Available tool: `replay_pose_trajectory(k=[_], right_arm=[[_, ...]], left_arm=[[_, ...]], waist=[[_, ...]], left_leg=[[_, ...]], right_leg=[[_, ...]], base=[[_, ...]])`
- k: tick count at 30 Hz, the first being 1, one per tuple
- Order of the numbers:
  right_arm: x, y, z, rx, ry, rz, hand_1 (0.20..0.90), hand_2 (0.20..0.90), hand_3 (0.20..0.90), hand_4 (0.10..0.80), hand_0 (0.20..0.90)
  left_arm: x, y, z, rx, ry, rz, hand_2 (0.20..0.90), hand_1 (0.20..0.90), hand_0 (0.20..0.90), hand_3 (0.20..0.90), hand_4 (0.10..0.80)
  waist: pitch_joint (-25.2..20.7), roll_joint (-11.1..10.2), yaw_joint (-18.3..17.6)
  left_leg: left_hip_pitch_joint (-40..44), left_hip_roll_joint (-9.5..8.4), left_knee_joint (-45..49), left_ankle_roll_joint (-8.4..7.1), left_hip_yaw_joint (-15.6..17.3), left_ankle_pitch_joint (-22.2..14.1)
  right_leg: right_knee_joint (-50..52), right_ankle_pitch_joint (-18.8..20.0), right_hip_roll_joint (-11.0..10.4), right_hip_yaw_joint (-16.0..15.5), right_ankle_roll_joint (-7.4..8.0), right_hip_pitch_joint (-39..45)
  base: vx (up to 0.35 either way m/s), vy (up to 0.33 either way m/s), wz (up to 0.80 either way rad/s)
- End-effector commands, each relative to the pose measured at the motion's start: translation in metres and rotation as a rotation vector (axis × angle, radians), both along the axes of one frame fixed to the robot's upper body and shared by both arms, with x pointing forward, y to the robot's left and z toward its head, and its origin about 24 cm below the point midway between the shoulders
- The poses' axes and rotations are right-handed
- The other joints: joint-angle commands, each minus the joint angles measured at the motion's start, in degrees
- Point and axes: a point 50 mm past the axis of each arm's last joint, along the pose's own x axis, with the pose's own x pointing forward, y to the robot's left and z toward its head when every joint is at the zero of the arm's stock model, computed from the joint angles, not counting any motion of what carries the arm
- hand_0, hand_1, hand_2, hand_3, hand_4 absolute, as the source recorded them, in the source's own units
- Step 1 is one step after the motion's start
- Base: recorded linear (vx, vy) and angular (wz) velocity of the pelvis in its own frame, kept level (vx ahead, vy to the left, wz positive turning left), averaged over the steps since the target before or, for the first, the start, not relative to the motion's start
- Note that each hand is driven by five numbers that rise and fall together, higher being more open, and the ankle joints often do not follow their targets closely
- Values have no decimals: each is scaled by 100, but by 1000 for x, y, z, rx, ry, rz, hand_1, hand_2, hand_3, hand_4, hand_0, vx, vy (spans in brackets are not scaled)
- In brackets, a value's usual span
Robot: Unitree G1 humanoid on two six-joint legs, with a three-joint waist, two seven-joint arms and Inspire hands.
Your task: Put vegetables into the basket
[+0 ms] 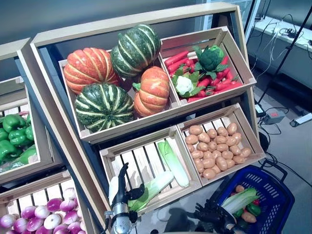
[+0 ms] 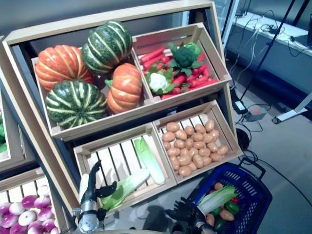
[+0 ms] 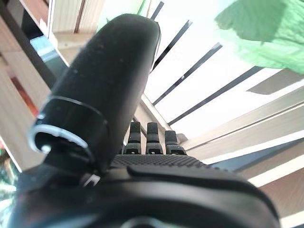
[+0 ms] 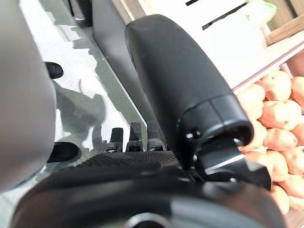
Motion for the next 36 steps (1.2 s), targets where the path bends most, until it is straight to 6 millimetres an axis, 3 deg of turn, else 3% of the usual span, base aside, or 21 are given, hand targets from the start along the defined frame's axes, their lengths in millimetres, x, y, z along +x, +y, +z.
replay_pose_trajectory(k=[1,4,12,28,35,36], right_arm=[[50,-7,26,6,-232,-78,900,900,900,800,900],[72,-10,41,17,-322,-79,900,900,900,800,900],[92,-11,58,-13,-411,-30,900,900,900,800,900],[91,-19,62,-54,-427,1,900,900,900,800,900],[94,-22,66,-54,-436,-1,900,900,900,800,900],[93,-23,66,-56,-434,-5,900,900,900,800,900]], left_arm=[[60,19,50,22,-253,23,900,900,900,900,800],[78,19,70,46,-341,4,900,900,900,900,800],[104,18,102,61,-470,-9,900,900,900,900,800],[121,13,120,85,-474,-111,900,900,900,900,800],[134,23,130,121,-436,-124,900,900,900,900,800],[135,25,132,128,-434,-126,900,900,900,900,800]], waist=[[373,-531,-185],[641,-549,-258],[948,-513,-384],[1077,-509,-534],[1117,-540,-653],[1154,-529,-656]], left_leg=[[-640,-353,1798,157,311,-852],[-1549,-186,2987,143,371,-1183],[-2521,-45,4218,218,343,-1474],[-3372,74,5520,323,218,-1918],[-3650,184,5895,370,245,-2122],[-3626,207,6042,343,217,-2315]], right_leg=[[1209,-289,-338,138,-199,-448],[2179,-563,-441,212,-320,-1238],[3399,-926,-446,379,-399,-2254],[4757,-1280,-506,524,-377,-3252],[5100,-1318,-536,557,-326,-3620],[5255,-1480,-537,569,-282,-3615]], base=[[-208,42,3],[-242,48,-14],[-129,34,-9],[-5,1,-1],[10,4,1],[55,12,-3]])
